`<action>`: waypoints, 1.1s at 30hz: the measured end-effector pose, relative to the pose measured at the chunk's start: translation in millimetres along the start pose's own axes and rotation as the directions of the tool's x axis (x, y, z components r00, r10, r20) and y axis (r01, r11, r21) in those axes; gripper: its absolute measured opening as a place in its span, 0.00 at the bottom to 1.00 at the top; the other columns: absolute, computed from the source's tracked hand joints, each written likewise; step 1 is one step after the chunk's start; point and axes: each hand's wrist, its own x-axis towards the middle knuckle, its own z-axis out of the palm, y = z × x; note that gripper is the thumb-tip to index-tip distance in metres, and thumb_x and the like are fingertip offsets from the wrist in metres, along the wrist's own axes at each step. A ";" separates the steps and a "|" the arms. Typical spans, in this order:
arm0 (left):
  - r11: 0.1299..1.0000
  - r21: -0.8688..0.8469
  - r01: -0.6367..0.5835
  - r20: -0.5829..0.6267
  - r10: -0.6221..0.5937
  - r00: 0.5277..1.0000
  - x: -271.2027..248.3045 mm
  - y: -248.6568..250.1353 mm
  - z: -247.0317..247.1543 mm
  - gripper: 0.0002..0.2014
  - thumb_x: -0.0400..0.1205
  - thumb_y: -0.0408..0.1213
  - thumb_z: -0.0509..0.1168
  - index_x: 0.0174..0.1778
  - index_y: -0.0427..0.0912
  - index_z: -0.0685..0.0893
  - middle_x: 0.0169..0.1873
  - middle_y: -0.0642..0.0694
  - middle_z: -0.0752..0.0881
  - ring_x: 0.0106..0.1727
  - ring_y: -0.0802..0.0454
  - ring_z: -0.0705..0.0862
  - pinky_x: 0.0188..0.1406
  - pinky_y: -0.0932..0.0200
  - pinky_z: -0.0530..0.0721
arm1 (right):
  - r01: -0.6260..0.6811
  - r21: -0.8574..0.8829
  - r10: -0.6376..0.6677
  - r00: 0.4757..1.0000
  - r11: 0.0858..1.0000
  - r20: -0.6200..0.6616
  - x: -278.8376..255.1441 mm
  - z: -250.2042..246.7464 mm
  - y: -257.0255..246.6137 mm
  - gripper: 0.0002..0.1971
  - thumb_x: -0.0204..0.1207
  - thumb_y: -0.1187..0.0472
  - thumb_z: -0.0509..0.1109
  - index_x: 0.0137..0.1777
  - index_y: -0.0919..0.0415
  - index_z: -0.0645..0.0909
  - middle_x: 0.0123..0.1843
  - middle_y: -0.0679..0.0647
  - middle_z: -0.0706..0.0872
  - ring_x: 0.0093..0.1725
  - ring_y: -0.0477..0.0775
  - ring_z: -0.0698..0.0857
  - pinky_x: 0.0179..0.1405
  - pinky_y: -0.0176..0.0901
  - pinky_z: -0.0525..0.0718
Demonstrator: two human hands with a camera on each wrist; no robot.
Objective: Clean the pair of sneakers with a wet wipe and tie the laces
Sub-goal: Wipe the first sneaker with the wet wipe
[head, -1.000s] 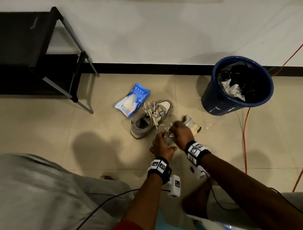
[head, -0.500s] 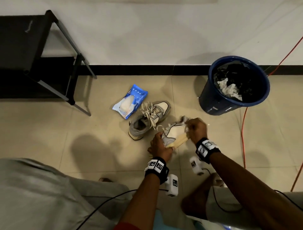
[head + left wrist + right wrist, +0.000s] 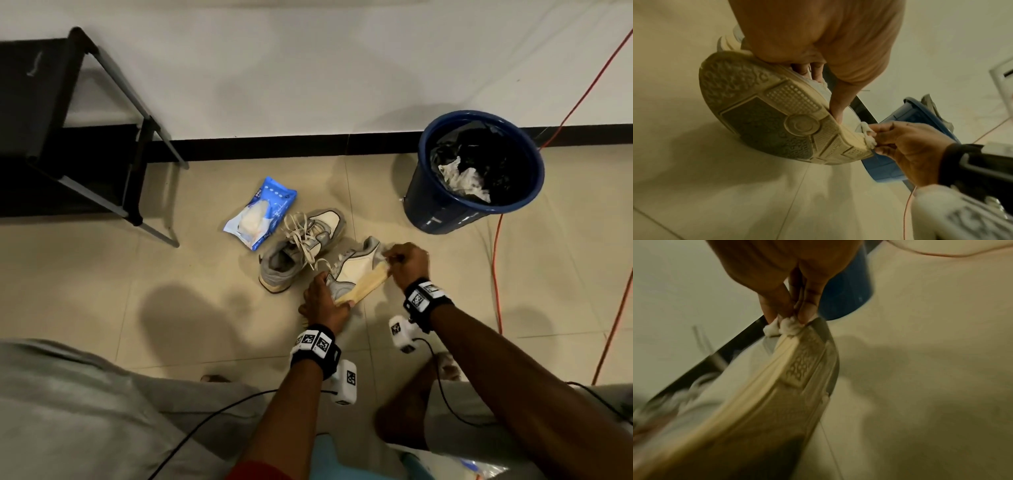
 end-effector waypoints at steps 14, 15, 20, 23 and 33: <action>1.000 0.004 -0.001 0.023 0.001 1.000 6.4 -4.5 2.0 0.44 0.70 0.41 0.79 0.81 0.53 0.65 0.79 0.49 0.69 0.79 0.43 0.65 0.76 0.42 0.59 | 0.013 -0.026 -0.014 1.000 1.000 -0.021 -2.6 -9.1 16.5 0.11 0.66 0.77 0.73 0.40 0.61 0.91 0.41 0.60 0.90 0.41 0.62 0.87 0.46 0.37 0.77; 1.000 0.005 0.008 0.024 -0.008 1.000 6.6 -5.3 1.5 0.44 0.70 0.41 0.79 0.81 0.53 0.65 0.79 0.48 0.69 0.79 0.43 0.65 0.76 0.42 0.59 | -0.077 -0.004 0.077 0.995 0.997 -0.066 -0.5 -8.9 20.2 0.10 0.67 0.76 0.73 0.40 0.61 0.91 0.42 0.60 0.90 0.43 0.61 0.87 0.46 0.38 0.77; 0.999 -0.031 0.020 0.051 -0.018 0.999 14.3 -4.7 -4.7 0.44 0.71 0.42 0.79 0.82 0.56 0.65 0.80 0.49 0.68 0.81 0.43 0.64 0.78 0.42 0.55 | 0.270 -0.070 -0.249 0.943 0.960 0.223 -20.2 7.6 14.5 0.11 0.61 0.74 0.78 0.40 0.59 0.91 0.41 0.58 0.89 0.42 0.61 0.88 0.46 0.40 0.81; 0.999 -0.017 0.045 0.071 -0.043 0.996 19.3 -7.8 -8.2 0.45 0.69 0.46 0.78 0.83 0.57 0.64 0.81 0.51 0.67 0.81 0.45 0.63 0.81 0.39 0.57 | -0.133 -0.069 0.130 0.990 0.989 -0.047 3.1 -7.7 23.1 0.09 0.65 0.72 0.75 0.43 0.61 0.91 0.44 0.63 0.89 0.45 0.66 0.87 0.47 0.42 0.79; 0.846 0.532 0.026 -0.044 -0.003 0.999 34.2 39.9 -20.2 0.37 0.63 0.48 0.83 0.69 0.47 0.81 0.72 0.39 0.74 0.73 0.36 0.74 0.69 0.39 0.78 | -0.094 -0.084 0.097 0.995 0.992 0.023 -8.3 3.8 -2.5 0.08 0.68 0.69 0.72 0.46 0.60 0.88 0.46 0.62 0.86 0.45 0.66 0.85 0.44 0.44 0.79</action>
